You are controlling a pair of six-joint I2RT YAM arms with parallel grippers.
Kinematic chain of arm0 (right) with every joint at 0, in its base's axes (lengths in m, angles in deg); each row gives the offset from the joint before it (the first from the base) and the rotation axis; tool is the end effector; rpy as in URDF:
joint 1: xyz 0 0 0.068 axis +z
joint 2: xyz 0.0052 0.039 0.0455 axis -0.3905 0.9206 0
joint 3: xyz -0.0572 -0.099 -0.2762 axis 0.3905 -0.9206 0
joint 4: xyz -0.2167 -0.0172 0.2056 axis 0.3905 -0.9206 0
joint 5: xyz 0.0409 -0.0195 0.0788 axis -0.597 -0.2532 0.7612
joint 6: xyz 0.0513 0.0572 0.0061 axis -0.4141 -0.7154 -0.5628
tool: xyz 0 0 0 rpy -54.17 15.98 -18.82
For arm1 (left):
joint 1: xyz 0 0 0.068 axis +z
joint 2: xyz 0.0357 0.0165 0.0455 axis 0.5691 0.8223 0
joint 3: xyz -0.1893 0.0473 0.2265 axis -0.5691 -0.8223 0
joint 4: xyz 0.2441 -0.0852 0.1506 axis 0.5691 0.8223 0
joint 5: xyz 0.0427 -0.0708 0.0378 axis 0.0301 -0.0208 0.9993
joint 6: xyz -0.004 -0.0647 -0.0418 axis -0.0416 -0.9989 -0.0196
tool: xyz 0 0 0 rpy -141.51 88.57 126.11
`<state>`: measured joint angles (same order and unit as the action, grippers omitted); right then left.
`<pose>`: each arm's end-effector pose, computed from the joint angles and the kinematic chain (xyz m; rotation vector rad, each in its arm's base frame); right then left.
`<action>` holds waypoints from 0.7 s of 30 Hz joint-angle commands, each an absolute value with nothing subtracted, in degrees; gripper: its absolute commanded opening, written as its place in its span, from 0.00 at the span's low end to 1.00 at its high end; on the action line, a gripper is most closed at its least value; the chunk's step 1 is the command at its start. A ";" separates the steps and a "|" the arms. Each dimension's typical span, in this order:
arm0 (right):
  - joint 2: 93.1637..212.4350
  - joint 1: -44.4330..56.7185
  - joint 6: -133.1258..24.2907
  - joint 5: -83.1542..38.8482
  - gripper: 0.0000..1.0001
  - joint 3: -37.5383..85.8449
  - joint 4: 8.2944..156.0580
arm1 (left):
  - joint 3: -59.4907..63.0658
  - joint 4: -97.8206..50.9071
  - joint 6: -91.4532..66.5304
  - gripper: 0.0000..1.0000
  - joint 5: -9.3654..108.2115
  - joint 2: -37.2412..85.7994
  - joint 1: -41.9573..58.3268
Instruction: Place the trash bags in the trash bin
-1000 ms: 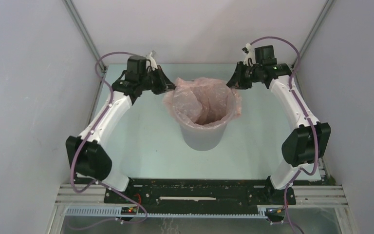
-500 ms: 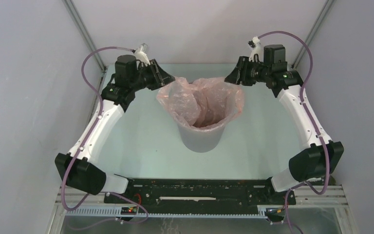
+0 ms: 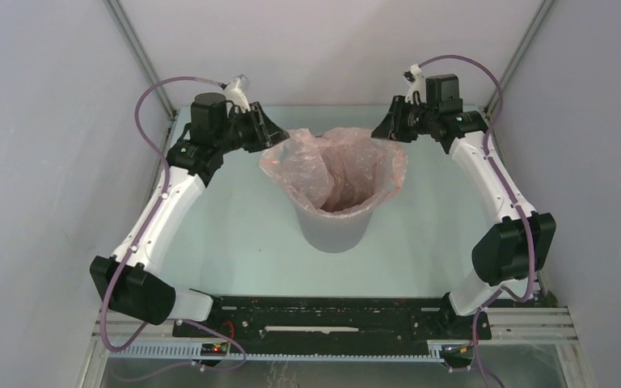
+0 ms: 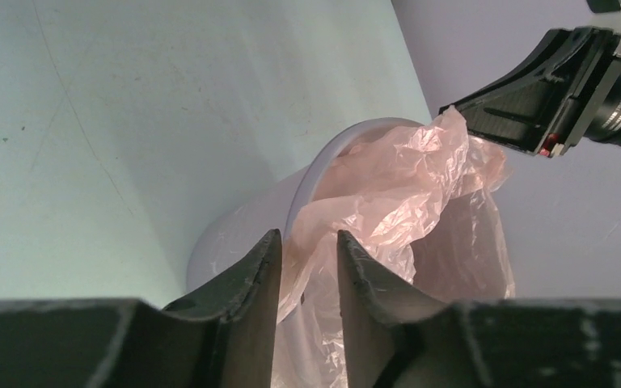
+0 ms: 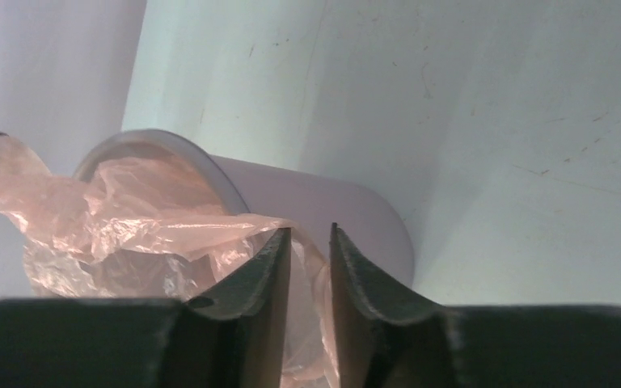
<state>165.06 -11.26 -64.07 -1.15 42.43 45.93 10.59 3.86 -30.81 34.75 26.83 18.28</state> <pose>0.4121 0.1176 0.3889 -0.1947 2.2266 0.8224 0.3430 -0.1277 0.4221 0.0357 2.0409 -0.9119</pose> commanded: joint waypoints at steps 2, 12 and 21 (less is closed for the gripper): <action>166.80 -10.76 -68.44 -1.69 0.24 46.59 48.82 | 11.20 3.61 -31.66 0.26 34.98 28.59 18.64; 172.95 -14.62 -85.45 4.20 0.22 46.75 46.94 | 3.13 -12.03 -54.32 0.10 30.66 31.76 21.46; 176.89 -15.11 -85.79 9.39 0.29 46.65 44.39 | -5.57 -16.30 -62.03 0.07 29.39 32.39 24.59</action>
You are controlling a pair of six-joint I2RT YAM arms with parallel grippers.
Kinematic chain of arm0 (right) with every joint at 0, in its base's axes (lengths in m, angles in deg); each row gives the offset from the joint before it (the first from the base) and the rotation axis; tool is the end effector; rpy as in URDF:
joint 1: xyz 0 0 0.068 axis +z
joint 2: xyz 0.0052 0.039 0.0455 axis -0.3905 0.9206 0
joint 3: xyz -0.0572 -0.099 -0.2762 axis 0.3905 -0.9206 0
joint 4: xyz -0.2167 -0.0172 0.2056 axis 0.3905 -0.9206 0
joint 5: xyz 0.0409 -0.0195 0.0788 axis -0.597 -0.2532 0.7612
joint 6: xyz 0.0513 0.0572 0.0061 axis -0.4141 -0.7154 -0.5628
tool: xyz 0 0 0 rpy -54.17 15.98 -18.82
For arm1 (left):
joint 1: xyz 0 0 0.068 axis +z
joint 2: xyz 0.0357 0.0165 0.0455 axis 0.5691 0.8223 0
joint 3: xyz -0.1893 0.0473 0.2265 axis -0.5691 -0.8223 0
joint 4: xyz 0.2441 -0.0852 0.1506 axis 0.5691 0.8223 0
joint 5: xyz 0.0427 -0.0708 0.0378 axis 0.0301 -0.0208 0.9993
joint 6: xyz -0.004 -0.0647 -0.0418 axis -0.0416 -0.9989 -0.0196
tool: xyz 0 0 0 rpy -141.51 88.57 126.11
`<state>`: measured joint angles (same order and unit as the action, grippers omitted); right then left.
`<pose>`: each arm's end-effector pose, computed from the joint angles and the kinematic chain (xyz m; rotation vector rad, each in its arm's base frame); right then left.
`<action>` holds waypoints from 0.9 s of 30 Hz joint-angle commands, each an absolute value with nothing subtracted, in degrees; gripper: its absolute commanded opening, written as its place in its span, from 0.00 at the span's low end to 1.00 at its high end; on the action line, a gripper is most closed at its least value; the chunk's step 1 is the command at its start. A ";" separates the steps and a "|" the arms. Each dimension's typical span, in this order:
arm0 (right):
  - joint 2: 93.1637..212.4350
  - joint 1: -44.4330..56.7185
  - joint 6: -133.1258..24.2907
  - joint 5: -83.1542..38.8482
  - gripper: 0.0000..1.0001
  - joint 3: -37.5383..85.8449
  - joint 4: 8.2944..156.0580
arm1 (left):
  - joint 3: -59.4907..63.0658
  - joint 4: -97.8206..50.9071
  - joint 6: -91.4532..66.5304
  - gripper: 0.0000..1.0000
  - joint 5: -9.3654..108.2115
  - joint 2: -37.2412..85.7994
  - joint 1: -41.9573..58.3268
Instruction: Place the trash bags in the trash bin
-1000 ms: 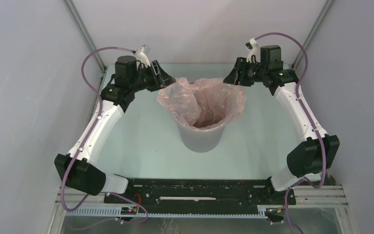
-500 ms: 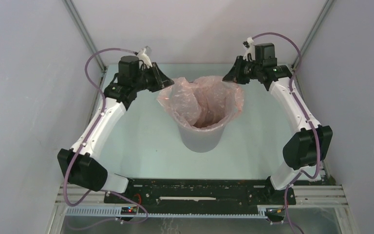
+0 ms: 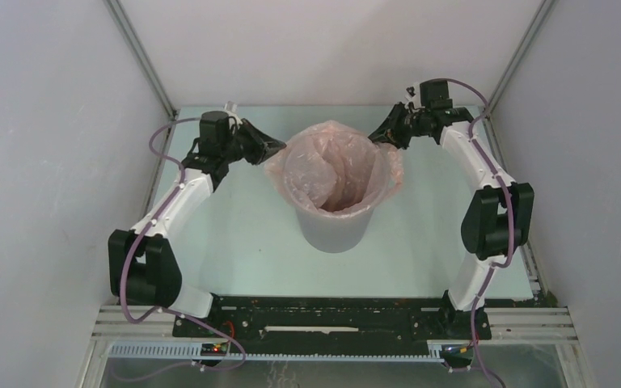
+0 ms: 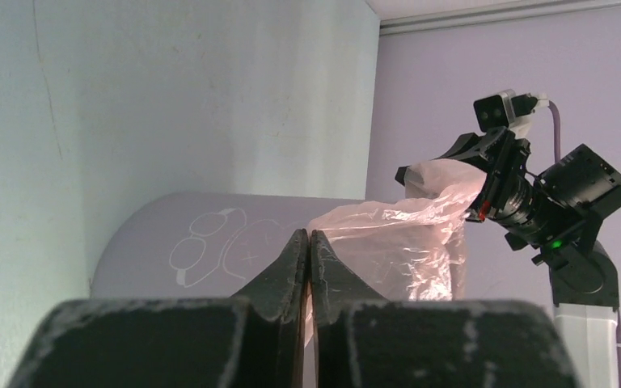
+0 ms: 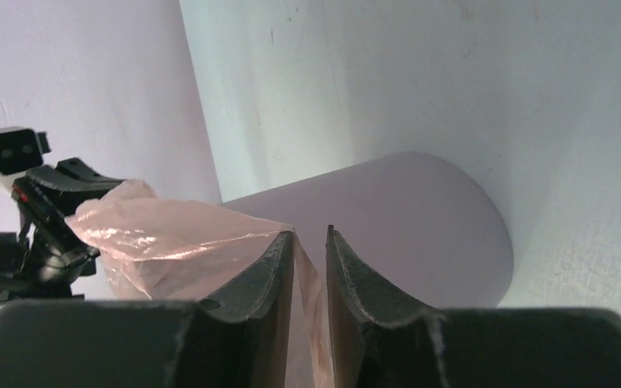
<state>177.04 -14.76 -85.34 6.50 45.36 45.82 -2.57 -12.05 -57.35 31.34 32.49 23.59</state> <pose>0.4662 0.1066 0.3210 0.3037 2.4358 1.1234 0.3853 -0.1053 0.3264 -0.5346 2.1089 -1.1793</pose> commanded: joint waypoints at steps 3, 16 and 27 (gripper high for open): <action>176.57 -15.18 -84.69 10.44 0.30 44.79 44.13 | -7.22 -14.82 -59.81 0.07 28.65 31.38 24.75; 172.10 -15.38 -73.30 5.34 0.32 41.29 38.40 | -7.65 0.27 -47.43 0.09 28.62 28.77 24.91; 161.66 -16.29 -65.12 -7.46 0.69 47.44 23.07 | 3.35 14.88 -38.01 0.82 38.78 21.05 25.41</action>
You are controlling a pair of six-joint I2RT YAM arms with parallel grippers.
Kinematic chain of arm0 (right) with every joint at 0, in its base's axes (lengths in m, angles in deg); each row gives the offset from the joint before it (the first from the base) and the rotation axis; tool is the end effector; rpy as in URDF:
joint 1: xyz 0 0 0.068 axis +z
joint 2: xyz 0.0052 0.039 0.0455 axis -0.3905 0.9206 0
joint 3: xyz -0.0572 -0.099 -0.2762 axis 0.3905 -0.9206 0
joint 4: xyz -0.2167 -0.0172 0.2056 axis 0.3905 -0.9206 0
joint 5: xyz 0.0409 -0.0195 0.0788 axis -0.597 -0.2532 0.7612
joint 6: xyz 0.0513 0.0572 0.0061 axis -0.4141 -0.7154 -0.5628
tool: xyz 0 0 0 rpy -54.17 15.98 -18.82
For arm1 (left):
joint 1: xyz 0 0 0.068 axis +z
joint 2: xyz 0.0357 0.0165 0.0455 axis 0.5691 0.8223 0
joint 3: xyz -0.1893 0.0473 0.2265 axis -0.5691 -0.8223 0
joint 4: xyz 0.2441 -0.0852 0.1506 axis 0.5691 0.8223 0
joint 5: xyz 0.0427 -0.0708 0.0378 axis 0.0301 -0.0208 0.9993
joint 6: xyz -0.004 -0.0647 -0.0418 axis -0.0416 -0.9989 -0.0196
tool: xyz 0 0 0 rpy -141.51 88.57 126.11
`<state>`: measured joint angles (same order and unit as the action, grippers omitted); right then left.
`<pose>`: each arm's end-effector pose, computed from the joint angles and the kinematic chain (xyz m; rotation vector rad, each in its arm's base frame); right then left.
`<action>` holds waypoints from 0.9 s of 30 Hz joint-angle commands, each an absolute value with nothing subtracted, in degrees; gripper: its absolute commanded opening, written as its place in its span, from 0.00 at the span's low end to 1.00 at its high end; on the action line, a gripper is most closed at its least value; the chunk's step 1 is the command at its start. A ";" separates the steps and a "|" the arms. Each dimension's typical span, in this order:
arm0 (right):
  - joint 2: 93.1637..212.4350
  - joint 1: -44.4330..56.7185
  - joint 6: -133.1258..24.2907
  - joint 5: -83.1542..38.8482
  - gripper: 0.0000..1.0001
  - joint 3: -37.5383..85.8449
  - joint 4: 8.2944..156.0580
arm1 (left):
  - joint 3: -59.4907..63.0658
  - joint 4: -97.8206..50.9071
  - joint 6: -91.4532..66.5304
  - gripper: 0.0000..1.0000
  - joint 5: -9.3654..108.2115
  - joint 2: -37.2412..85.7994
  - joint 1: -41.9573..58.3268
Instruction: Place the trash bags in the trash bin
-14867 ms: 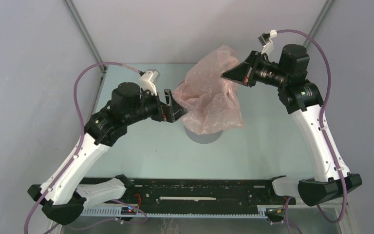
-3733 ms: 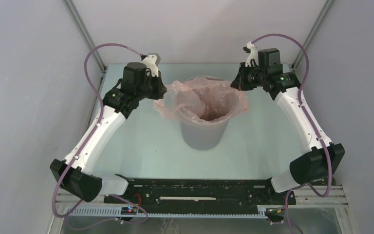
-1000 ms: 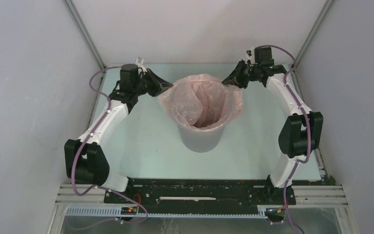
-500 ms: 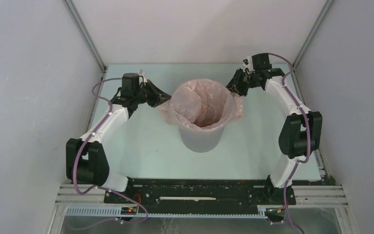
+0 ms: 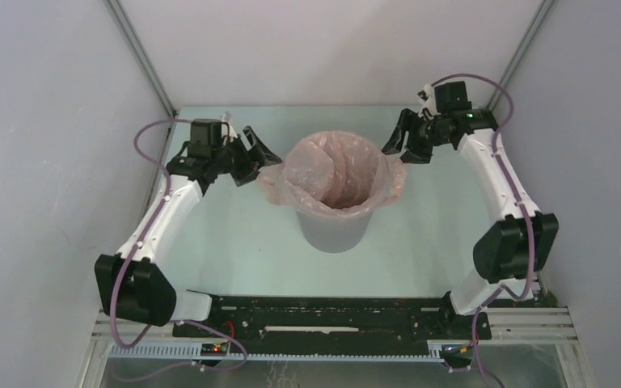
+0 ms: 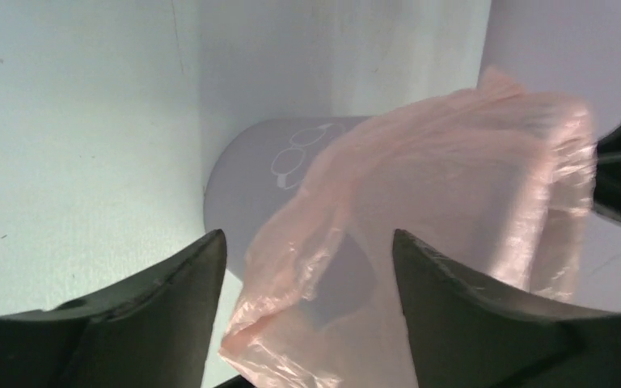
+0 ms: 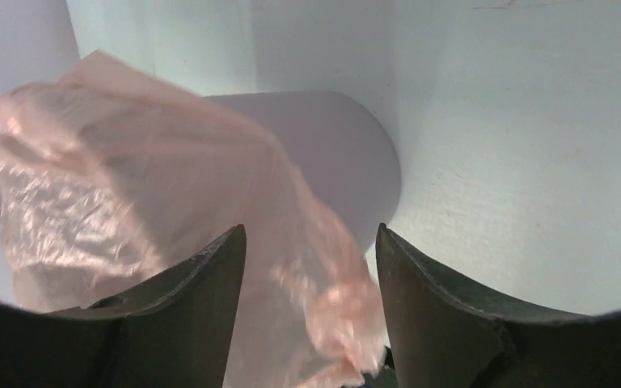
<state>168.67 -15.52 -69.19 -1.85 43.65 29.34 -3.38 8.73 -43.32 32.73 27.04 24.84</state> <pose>0.4097 0.0847 0.3448 0.1168 2.5628 0.8169 0.3419 -0.0875 0.3139 -0.4407 2.3617 -0.9521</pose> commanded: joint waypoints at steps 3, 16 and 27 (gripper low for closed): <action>159.26 -16.30 -64.67 -8.89 0.76 49.13 18.69 | 2.19 17.07 -38.64 0.95 43.47 16.25 25.90; 143.70 -26.62 -74.56 12.68 0.79 21.26 37.47 | -27.91 -11.70 -67.08 0.99 28.07 4.99 28.21; 148.56 -25.21 -76.37 15.75 0.64 15.10 43.65 | -33.18 -16.62 -65.34 0.55 22.76 12.40 26.20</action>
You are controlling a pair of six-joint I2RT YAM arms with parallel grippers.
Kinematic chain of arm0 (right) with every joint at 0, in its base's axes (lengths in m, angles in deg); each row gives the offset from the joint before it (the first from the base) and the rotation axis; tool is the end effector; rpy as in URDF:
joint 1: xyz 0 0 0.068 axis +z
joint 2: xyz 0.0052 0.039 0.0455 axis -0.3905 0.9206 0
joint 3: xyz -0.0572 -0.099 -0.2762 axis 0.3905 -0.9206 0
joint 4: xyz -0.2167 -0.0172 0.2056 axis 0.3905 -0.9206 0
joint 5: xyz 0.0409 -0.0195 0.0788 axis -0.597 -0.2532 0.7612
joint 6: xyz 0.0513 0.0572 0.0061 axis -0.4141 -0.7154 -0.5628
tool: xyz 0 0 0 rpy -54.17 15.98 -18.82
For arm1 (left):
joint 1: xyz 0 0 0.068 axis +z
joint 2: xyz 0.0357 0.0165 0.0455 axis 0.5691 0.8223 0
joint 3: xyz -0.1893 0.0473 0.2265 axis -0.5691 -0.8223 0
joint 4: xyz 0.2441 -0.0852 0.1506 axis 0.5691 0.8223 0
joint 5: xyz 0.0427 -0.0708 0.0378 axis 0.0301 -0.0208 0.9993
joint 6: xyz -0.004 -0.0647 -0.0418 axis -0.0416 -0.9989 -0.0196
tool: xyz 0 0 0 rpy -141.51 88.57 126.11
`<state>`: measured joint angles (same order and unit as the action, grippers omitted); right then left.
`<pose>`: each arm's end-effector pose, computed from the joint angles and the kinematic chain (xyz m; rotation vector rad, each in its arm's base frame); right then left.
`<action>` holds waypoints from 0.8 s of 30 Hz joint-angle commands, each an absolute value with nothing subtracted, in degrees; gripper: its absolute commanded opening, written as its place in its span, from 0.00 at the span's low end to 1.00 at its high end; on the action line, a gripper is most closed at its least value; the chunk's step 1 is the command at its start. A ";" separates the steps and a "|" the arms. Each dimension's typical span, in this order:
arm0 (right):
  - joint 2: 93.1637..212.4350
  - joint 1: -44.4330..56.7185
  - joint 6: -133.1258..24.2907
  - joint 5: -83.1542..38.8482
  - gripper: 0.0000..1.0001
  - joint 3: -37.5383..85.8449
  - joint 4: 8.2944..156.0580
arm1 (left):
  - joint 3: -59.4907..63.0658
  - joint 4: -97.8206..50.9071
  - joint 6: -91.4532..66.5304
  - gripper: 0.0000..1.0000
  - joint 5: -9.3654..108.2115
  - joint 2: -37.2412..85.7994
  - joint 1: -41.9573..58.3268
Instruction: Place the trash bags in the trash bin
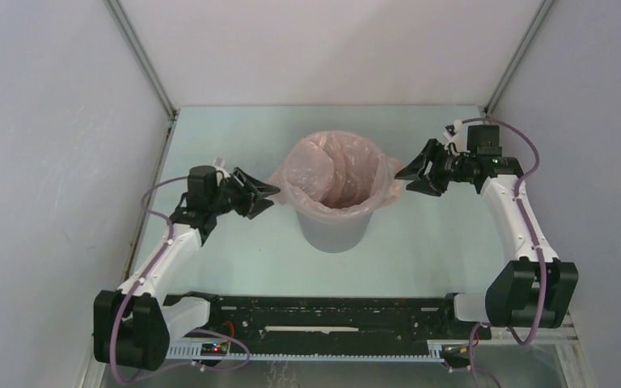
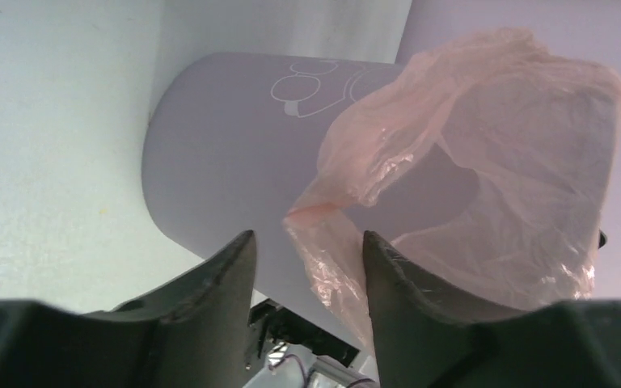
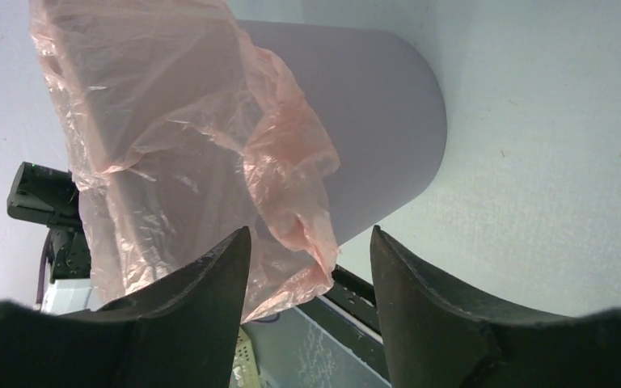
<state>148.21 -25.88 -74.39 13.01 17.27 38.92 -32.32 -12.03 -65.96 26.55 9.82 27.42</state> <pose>0.3203 0.0284 0.3218 0.3007 2.4250 1.1030 0.2681 -0.0684 0.2429 -0.8063 2.1954 -1.2729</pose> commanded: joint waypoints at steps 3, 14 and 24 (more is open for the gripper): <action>147.92 -24.34 -77.45 15.99 0.52 12.19 45.31 | -33.74 -16.48 -63.67 0.38 22.69 12.87 25.55; 149.61 -23.16 -73.41 12.52 0.02 7.87 44.88 | -37.25 -14.79 -59.90 0.00 23.25 15.67 23.24; 153.70 -18.43 -69.85 8.25 0.00 7.92 44.70 | -34.00 -15.77 -57.68 0.00 23.57 25.44 18.75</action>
<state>153.10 -19.91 -72.97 10.89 8.02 44.03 -36.65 -14.94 -60.67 24.23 21.89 20.40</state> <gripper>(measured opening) 0.006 0.008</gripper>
